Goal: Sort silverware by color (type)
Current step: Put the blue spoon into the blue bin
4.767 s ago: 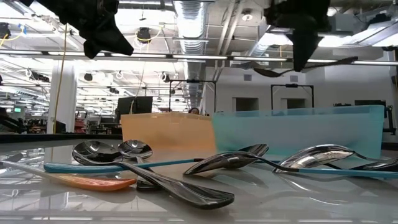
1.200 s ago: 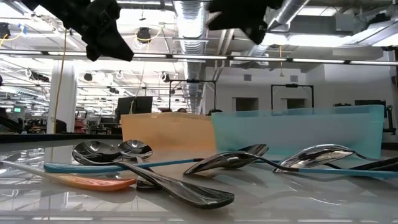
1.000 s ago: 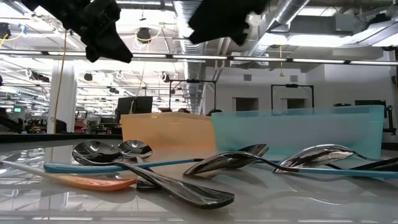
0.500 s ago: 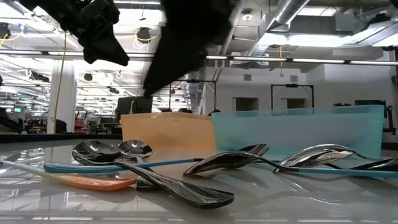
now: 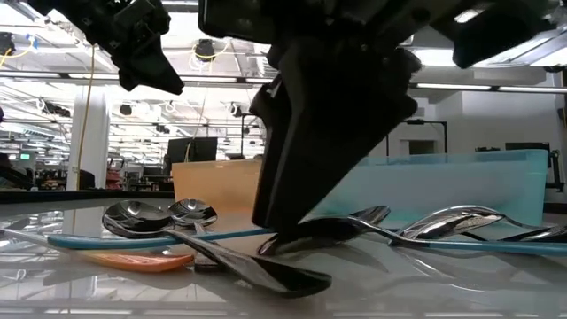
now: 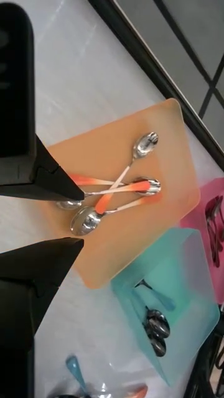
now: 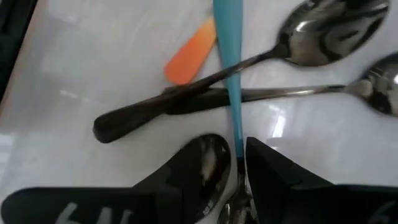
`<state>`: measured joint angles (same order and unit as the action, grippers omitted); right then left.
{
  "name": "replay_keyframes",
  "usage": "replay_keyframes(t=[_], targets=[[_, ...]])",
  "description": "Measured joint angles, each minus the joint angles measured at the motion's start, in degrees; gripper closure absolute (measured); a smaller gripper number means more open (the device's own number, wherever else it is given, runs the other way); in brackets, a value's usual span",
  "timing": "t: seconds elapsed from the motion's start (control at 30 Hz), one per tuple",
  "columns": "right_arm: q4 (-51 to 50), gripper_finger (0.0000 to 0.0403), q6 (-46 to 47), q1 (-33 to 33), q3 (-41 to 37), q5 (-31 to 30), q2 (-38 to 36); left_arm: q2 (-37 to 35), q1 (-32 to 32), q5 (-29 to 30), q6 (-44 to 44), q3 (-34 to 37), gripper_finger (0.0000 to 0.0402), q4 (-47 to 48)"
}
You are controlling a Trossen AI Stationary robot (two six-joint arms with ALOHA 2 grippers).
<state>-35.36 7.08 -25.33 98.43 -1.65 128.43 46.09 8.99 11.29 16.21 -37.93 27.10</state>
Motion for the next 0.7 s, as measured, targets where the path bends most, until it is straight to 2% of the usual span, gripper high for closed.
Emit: replay_keyframes(t=[0.7], targets=[[0.11,0.0269,-0.06,3.78,-1.26,-0.24,0.28,0.00,0.00,0.70,2.05,0.00,0.0310,-0.03]])
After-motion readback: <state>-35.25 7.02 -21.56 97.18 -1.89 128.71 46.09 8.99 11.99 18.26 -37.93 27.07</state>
